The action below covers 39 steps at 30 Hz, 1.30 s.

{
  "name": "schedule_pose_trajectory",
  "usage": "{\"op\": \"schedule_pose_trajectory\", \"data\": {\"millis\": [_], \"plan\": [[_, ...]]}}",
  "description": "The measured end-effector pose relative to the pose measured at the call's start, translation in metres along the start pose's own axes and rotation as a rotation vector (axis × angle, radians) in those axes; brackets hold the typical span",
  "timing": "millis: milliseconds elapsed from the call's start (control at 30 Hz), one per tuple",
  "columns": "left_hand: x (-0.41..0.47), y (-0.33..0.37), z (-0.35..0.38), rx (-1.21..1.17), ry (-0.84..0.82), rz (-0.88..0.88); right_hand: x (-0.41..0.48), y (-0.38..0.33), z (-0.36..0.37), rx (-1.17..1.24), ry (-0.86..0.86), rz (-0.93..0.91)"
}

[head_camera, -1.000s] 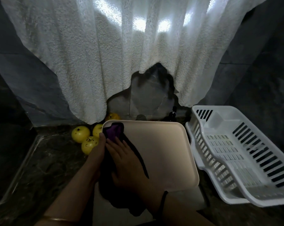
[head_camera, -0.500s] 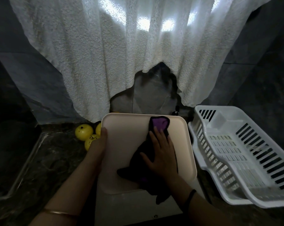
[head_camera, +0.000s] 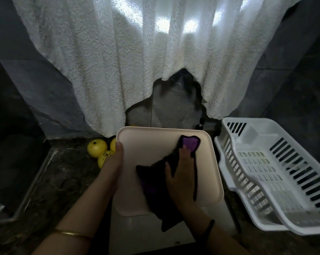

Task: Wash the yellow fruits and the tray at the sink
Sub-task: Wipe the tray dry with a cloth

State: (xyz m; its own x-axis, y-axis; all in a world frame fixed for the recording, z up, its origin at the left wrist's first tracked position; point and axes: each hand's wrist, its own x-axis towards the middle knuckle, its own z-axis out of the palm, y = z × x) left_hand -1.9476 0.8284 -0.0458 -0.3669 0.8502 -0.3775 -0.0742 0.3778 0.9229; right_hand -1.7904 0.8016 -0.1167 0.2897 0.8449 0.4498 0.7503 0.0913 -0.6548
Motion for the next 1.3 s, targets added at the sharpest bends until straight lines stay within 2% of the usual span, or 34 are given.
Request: {"op": "schedule_pose_trajectory", "data": {"millis": [200, 267, 400, 500, 600, 767, 833, 1000, 1100, 1200, 1300], "plan": [[0.002, 0.0, 0.012, 0.014, -0.091, -0.029, -0.017, -0.048, 0.026, 0.038, -0.084, -0.292], [0.006, -0.004, 0.009, -0.002, -0.11, -0.028, -0.022, -0.056, 0.03, 0.11, -0.178, -0.378], [0.007, -0.007, 0.008, -0.1, -0.168, -0.092, -0.023, -0.052, 0.024, 0.264, -0.399, -0.433], [0.0, -0.008, 0.008, -0.074, -0.162, -0.096, -0.014, -0.035, 0.018, 0.214, -0.466, -0.574], [-0.005, -0.007, 0.006, -0.034, -0.11, -0.078, -0.003, -0.017, 0.011, 0.081, -0.415, -0.622], [0.006, -0.006, -0.007, -0.012, -0.096, -0.045, 0.014, 0.022, -0.008, -0.052, -0.243, -0.385], [0.007, -0.009, -0.014, -0.069, -0.107, -0.046, 0.022, 0.036, -0.017, -0.059, -0.271, -0.283], [0.007, -0.009, -0.023, -0.064, -0.149, -0.088, 0.035, 0.061, -0.035, -0.076, -0.305, -0.169], [0.008, -0.009, -0.023, -0.039, -0.118, -0.071, 0.035, 0.066, -0.038, -0.109, -0.319, -0.046], [0.01, -0.011, -0.022, -0.033, -0.079, -0.058, 0.028, 0.072, -0.034, -0.326, -0.193, 0.035], [0.009, -0.009, -0.02, -0.031, -0.066, -0.041, 0.022, 0.073, -0.034, -0.282, -0.077, 0.221]]}}
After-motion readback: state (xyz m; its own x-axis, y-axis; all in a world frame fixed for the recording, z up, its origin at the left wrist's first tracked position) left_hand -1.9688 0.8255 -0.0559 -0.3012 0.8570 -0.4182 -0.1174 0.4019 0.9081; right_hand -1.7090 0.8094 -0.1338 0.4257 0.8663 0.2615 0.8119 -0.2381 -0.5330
